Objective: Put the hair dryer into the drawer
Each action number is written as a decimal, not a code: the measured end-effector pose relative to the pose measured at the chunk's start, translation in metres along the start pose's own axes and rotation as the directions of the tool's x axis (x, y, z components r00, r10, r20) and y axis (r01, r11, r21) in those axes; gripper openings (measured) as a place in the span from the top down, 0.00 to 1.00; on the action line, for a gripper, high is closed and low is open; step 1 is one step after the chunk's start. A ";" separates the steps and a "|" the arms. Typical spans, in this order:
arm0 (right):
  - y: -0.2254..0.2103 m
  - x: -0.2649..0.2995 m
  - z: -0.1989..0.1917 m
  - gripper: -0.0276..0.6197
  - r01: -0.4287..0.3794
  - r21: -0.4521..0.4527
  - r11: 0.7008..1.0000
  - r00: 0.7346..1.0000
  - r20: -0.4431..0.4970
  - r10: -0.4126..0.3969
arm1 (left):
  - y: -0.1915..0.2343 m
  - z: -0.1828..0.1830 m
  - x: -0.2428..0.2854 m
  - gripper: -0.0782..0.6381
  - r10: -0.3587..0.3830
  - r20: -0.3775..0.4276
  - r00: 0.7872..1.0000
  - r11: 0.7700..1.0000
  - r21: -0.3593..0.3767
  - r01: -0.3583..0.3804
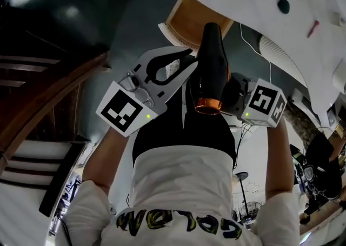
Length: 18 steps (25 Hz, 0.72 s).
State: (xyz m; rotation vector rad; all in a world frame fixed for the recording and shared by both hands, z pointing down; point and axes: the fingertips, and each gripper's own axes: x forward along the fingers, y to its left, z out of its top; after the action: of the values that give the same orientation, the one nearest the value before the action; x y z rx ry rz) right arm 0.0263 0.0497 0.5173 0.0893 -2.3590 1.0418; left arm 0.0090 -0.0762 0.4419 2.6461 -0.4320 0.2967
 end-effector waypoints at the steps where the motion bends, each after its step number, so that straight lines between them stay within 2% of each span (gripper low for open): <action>1: -0.006 0.003 -0.003 0.61 -0.010 0.004 1.000 1.000 -0.016 0.010 | 0.005 -0.005 0.002 0.78 0.002 -0.006 1.000 1.000 -0.008 -0.002; 9: -0.042 0.009 -0.024 0.61 -0.007 0.006 1.000 0.992 -0.126 0.008 | 0.020 -0.032 0.015 0.78 0.010 -0.052 0.999 1.000 -0.013 -0.011; 18: -0.100 0.017 -0.033 0.61 0.039 0.007 0.999 0.970 -0.241 -0.036 | 0.053 -0.050 0.034 0.78 0.009 -0.095 0.995 1.000 0.006 -0.008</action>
State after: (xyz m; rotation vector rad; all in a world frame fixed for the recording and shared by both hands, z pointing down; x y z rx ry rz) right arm 0.0542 0.0058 0.6107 0.0108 -2.1245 0.9886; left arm 0.0158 -0.1068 0.5162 2.6234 -0.4119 0.4257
